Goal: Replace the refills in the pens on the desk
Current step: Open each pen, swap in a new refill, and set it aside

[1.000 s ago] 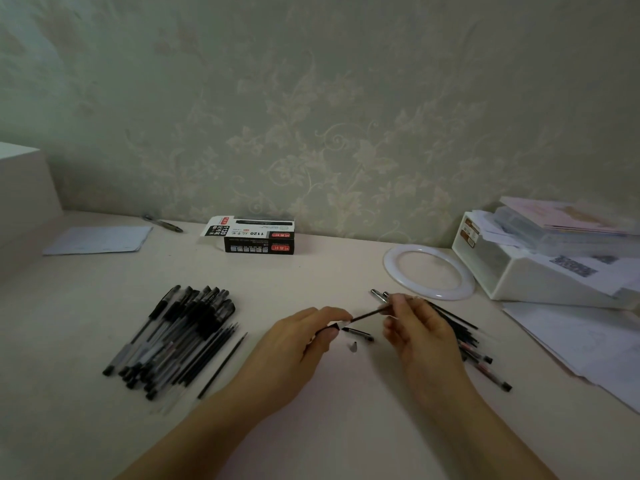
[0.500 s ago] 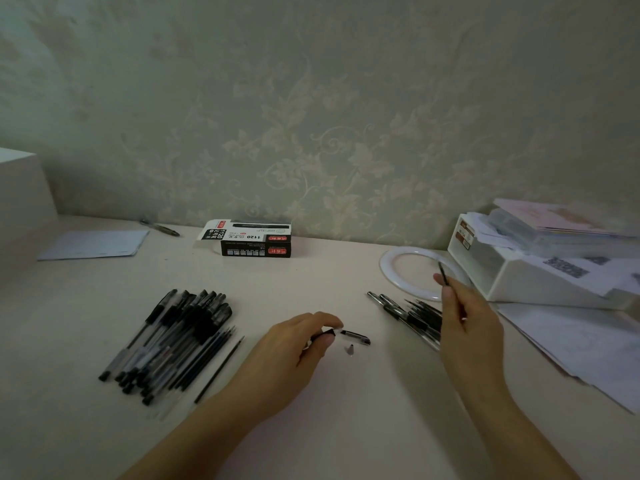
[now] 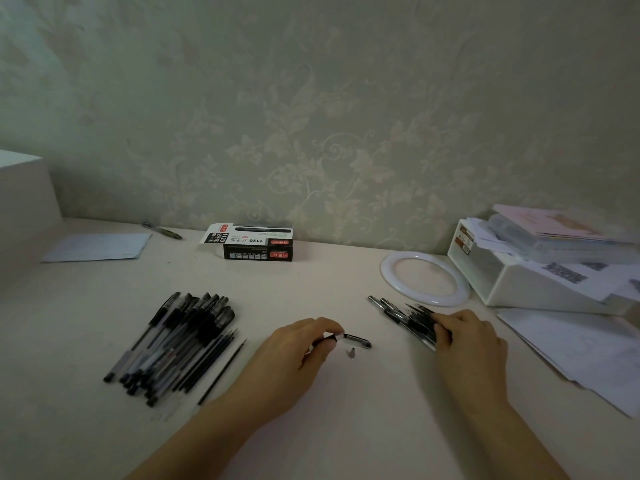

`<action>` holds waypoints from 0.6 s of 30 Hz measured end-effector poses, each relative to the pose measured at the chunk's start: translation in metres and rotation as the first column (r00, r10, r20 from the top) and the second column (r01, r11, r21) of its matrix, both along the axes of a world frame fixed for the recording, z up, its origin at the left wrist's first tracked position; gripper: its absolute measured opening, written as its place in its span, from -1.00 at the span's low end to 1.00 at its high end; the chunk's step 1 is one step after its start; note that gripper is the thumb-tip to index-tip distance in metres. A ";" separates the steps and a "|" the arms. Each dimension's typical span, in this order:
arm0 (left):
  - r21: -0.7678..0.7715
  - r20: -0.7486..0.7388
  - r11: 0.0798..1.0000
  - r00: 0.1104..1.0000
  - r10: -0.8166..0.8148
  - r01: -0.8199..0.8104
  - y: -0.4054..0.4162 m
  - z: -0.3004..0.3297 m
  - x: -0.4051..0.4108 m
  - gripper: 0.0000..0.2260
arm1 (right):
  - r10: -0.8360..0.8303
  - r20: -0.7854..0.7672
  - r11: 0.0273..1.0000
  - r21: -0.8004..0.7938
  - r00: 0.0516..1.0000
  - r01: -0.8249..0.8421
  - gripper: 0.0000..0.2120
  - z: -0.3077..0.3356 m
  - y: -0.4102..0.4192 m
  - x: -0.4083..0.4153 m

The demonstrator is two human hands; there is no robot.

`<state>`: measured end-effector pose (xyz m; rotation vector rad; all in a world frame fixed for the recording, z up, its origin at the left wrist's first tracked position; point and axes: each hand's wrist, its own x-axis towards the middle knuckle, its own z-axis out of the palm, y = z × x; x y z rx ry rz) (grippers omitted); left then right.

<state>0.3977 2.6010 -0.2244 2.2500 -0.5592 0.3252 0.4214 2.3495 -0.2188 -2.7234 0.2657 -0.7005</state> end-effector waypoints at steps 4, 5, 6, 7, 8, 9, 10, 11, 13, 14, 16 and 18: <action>0.012 0.007 1.000 1.000 0.008 -0.008 -0.001 0.002 -0.001 -0.82 | 0.019 0.005 1.000 0.021 1.000 -0.020 -0.77 -0.002 -0.001 0.001; 0.015 0.005 1.000 1.000 0.011 -0.011 -0.001 0.002 -0.001 -0.82 | 0.020 0.008 1.000 0.023 1.000 -0.020 -0.78 -0.002 -0.001 0.001; 0.023 0.007 1.000 1.000 0.018 -0.018 0.000 0.003 -0.002 -0.82 | 0.022 0.018 0.999 0.029 1.000 -0.023 -0.78 -0.002 -0.001 0.001; 0.043 0.018 0.998 0.999 0.036 -0.037 0.001 0.005 -0.002 -0.82 | 0.030 0.040 0.999 0.042 0.999 -0.032 -0.79 -0.001 0.000 0.001; 0.076 0.037 0.995 0.997 0.068 -0.071 0.002 0.007 -0.003 -0.82 | 0.048 0.079 0.997 0.060 0.996 -0.053 -0.80 0.000 0.001 0.000; 0.114 0.054 0.986 0.992 0.114 -0.120 0.004 0.009 -0.003 -0.82 | 0.077 0.130 0.993 0.077 0.989 -0.087 -0.82 0.002 0.004 -0.001; 0.149 0.066 0.972 0.983 0.173 -0.181 0.006 0.011 -0.003 -0.82 | 0.116 0.183 0.988 0.084 0.976 -0.133 -0.83 0.003 0.007 -0.002; 0.182 0.072 0.951 0.968 0.241 -0.250 0.010 0.013 -0.003 -0.83 | 0.163 0.229 0.979 0.081 0.960 -0.186 -0.83 0.004 0.012 -0.003; 0.256 0.062 0.886 0.921 0.385 -0.387 0.019 0.017 -0.004 -0.82 | 0.277 0.285 0.952 0.048 0.918 -0.302 -0.84 0.005 0.022 -0.004; 0.303 0.045 0.843 0.890 0.453 -0.444 0.024 0.019 -0.005 -0.81 | 0.337 0.298 0.933 0.023 0.893 -0.360 -0.84 0.004 0.026 -0.004; 0.400 0.002 0.752 0.822 0.570 -0.523 0.035 0.022 -0.007 -0.77 | 0.435 0.309 0.891 -0.014 0.846 -0.453 -0.84 0.001 0.033 -0.005; 0.494 -0.027 0.674 0.765 0.644 -0.549 0.043 0.023 -0.009 -0.75 | 0.482 0.303 0.864 -0.011 0.822 -0.503 -0.83 -0.002 0.037 -0.005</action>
